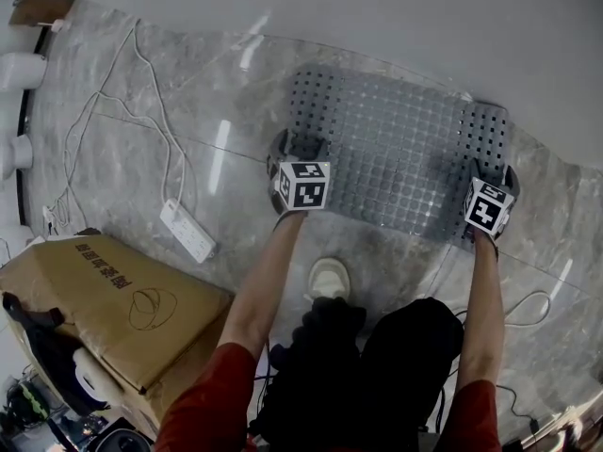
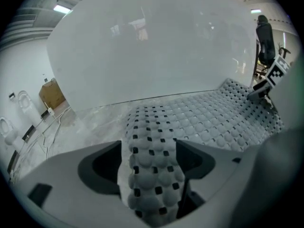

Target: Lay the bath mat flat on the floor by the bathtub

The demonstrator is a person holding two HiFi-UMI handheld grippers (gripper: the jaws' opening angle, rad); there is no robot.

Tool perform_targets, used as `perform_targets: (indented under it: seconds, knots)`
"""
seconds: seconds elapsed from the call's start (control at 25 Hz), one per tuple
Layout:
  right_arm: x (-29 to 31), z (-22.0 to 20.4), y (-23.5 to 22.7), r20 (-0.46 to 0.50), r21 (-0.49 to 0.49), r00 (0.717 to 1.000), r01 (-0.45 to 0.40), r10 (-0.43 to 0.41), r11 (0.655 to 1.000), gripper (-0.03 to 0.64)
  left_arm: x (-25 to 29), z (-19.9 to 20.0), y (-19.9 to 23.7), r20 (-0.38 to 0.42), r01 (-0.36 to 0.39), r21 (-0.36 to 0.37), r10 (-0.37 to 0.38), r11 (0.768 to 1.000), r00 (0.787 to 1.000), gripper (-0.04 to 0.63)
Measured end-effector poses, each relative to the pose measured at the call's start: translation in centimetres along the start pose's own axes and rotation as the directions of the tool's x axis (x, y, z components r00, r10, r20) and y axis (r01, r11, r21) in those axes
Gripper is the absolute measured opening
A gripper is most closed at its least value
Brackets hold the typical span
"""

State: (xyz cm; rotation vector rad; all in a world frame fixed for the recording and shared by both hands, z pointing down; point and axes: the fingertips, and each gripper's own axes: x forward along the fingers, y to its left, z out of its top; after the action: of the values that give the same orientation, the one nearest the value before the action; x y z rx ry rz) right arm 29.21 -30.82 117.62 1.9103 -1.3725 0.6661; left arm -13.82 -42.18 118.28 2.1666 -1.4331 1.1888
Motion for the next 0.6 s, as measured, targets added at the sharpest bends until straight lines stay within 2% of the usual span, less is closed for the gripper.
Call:
perform_targets:
  seconds: [0.2,0.44,0.6]
  knots:
    - [-1.8,0.9,0.7,0.055,0.101,0.998,-0.046,0.041,0.994,0.368,-1.5,2.0,-1.4,0.054,0.022,-0.031,-0.020,0.999,0.998,0.337]
    - [-5.7,4.0,2.9,0.161,0.137,0.979,-0.148,0.125,0.980,0.368,-4.1,5.2,-3.6,0.126,0.065,-0.061,-0.057,0.996,0.990,0.337]
    - [-9.6,7.2,3.4,0.256,0.131,0.954,-0.192,0.154,0.973,0.370,-7.7,8.7,-5.1,0.215,0.102,-0.070,-0.085,0.992,0.973,0.337]
